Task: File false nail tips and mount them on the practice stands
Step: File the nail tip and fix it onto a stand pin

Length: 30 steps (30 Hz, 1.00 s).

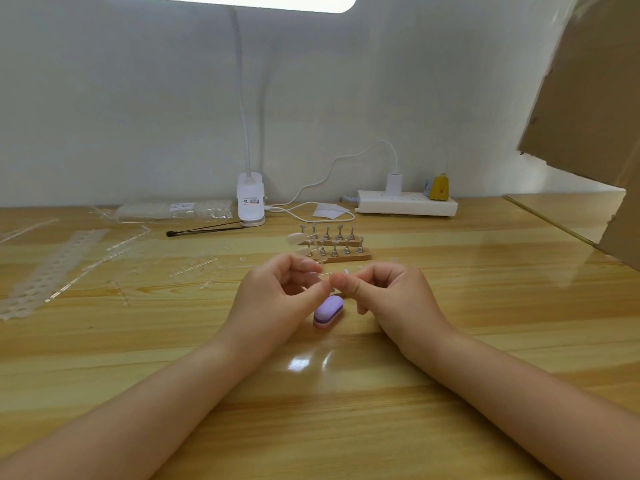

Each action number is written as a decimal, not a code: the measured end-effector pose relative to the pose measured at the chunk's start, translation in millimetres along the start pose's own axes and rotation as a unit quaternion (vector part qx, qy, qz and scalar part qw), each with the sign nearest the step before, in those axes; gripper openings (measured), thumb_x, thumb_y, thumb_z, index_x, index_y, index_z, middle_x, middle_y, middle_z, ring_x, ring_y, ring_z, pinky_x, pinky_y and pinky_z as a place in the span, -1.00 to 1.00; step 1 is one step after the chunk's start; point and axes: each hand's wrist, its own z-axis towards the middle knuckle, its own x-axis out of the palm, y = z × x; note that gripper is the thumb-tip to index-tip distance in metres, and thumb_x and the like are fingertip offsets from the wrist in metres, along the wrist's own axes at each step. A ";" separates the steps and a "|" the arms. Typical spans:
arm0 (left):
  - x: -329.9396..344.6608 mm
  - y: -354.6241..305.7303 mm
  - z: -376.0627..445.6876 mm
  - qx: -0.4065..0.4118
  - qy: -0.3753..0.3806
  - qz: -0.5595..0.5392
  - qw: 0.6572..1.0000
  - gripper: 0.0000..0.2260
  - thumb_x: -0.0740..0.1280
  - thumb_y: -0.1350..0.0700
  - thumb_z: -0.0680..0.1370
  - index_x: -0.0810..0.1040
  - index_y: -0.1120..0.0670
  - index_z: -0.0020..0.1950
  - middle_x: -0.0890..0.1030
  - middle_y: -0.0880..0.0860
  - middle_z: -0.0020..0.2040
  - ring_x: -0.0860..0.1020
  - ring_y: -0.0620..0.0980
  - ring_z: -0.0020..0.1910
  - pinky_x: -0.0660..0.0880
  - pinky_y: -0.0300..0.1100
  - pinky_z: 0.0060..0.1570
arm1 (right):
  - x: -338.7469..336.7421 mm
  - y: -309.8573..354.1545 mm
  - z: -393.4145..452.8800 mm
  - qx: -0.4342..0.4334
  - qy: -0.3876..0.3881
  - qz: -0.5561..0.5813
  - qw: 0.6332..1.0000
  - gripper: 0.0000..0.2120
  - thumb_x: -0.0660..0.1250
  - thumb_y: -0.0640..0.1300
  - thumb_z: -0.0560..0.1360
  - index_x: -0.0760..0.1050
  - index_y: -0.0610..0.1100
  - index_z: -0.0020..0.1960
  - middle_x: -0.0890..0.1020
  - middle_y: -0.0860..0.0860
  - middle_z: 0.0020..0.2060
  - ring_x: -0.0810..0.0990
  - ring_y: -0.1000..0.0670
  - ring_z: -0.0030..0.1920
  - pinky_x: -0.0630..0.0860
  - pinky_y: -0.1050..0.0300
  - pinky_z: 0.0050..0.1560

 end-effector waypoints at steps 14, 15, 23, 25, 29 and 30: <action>1.0 0.3 0.4 0.014 -0.048 0.023 0.998 -0.80 0.46 0.28 0.43 0.57 -0.02 -0.13 0.62 -0.08 -0.25 0.57 -0.21 -0.27 0.52 -0.36 -0.22 | 7.6 13.4 -14.5 -0.111 0.050 -0.126 0.985 -0.90 0.38 -0.11 0.52 0.67 0.01 -0.11 0.65 0.19 -0.42 0.58 -0.10 -0.37 0.51 -0.04 -0.31; 1.0 0.4 0.6 0.014 -0.049 0.025 0.998 -0.79 0.45 0.29 0.43 0.57 -0.02 -0.13 0.62 -0.08 -0.25 0.57 -0.20 -0.28 0.51 -0.34 -0.22 | 8.0 13.2 -14.7 -0.110 0.048 -0.128 0.984 -0.91 0.39 -0.11 0.52 0.67 0.01 -0.10 0.66 0.20 -0.41 0.58 -0.13 -0.36 0.51 -0.08 -0.30; 1.5 -0.8 0.4 0.019 -0.005 0.029 0.999 -0.85 0.41 0.24 0.47 0.63 -0.02 -0.15 0.64 -0.15 -0.28 0.57 -0.12 -0.27 0.50 -0.29 -0.23 | 3.7 12.4 -9.7 -0.051 0.032 -0.054 0.997 -0.88 0.41 -0.14 0.49 0.61 0.00 -0.21 0.64 0.17 -0.46 0.57 0.26 -0.41 0.41 0.43 -0.35; 1.0 -1.1 0.3 0.024 0.009 0.031 0.999 -0.87 0.40 0.23 0.49 0.62 0.00 -0.17 0.63 -0.14 -0.30 0.56 -0.22 -0.29 0.46 -0.38 -0.26 | 2.3 12.1 -7.4 -0.030 0.028 -0.034 0.999 -0.90 0.42 -0.15 0.48 0.62 -0.04 -0.20 0.63 0.14 -0.46 0.56 0.26 -0.39 0.40 0.46 -0.33; 1.0 -1.9 0.0 0.020 0.019 0.045 0.999 -0.89 0.38 0.16 0.53 0.60 0.00 -0.17 0.63 -0.17 -0.33 0.54 -0.29 -0.35 0.41 -0.46 -0.29 | 0.1 12.2 -4.7 0.000 0.033 0.009 0.999 -0.92 0.42 -0.20 0.48 0.63 -0.14 -0.18 0.60 0.11 -0.49 0.51 0.24 -0.46 0.37 0.45 -0.39; 0.9 -2.5 -0.2 0.022 0.025 0.047 0.998 -0.89 0.38 0.17 0.53 0.60 0.01 -0.17 0.62 -0.17 -0.34 0.53 -0.29 -0.35 0.41 -0.46 -0.29 | -0.6 12.1 -4.4 0.012 0.037 0.024 0.999 -0.92 0.41 -0.20 0.48 0.62 -0.15 -0.18 0.58 0.10 -0.49 0.48 0.23 -0.49 0.36 0.44 -0.42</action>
